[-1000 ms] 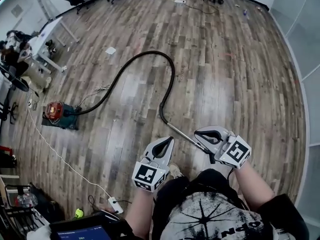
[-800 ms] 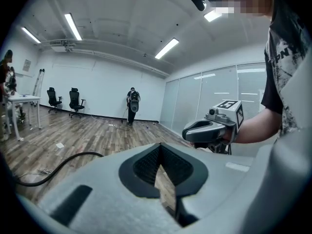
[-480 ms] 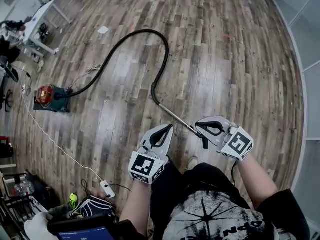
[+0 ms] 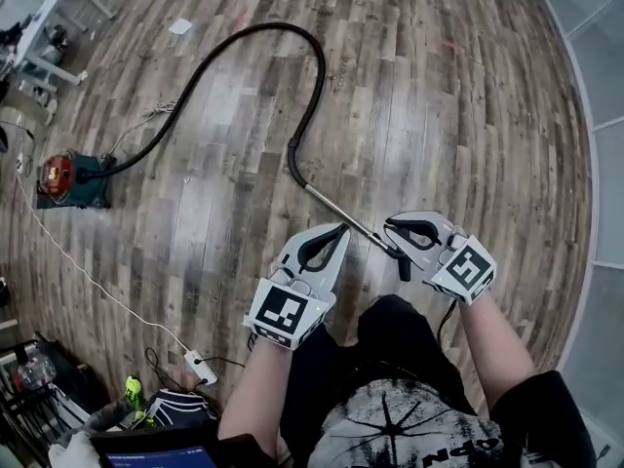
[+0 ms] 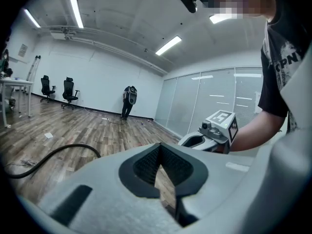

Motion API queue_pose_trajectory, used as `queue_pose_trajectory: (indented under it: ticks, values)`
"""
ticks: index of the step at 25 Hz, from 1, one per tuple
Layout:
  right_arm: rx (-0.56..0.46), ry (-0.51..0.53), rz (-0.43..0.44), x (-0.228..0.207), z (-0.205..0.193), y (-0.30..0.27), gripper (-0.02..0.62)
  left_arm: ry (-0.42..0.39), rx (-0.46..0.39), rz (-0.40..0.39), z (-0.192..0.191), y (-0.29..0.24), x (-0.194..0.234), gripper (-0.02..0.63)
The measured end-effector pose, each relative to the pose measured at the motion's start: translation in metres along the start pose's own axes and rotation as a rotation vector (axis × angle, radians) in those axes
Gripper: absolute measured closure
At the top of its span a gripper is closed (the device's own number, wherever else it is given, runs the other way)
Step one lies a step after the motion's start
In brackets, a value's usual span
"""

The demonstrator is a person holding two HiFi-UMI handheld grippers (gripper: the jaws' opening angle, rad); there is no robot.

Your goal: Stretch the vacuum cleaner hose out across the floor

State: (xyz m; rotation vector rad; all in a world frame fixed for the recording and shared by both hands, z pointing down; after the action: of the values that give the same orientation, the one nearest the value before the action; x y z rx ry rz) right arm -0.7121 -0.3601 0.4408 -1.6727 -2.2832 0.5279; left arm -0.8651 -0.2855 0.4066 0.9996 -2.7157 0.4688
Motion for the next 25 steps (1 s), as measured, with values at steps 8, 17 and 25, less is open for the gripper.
queue_pose_trajectory:
  ticks: [8,17,25]
  values:
    - [0.152,0.014,-0.026,-0.02,-0.168,-0.127,0.436,-0.001,-0.035,0.035,-0.116,-0.013,0.083,0.604]
    - [0.422,0.014,-0.053,-0.038,-0.422,-0.251,0.354,-0.046,-0.069,0.067,-0.244,-0.061,0.13,0.604]
    - [0.732,-0.009,0.025,-0.025,-0.607,-0.304,0.331,-0.046,-0.03,0.181,-0.31,-0.048,0.118,0.604]
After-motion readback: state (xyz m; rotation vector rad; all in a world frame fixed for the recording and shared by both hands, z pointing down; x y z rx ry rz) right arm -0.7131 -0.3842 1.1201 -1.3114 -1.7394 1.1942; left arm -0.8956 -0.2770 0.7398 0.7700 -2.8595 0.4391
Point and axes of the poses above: the fingertips, and each gripper's own axes: y backward along the fingers, x to its left, z out of its top, the point moved 7 cm from there along y, backward along the fingers, and after that the axes turned 13 degrees about -z, right-handed, at the moved point
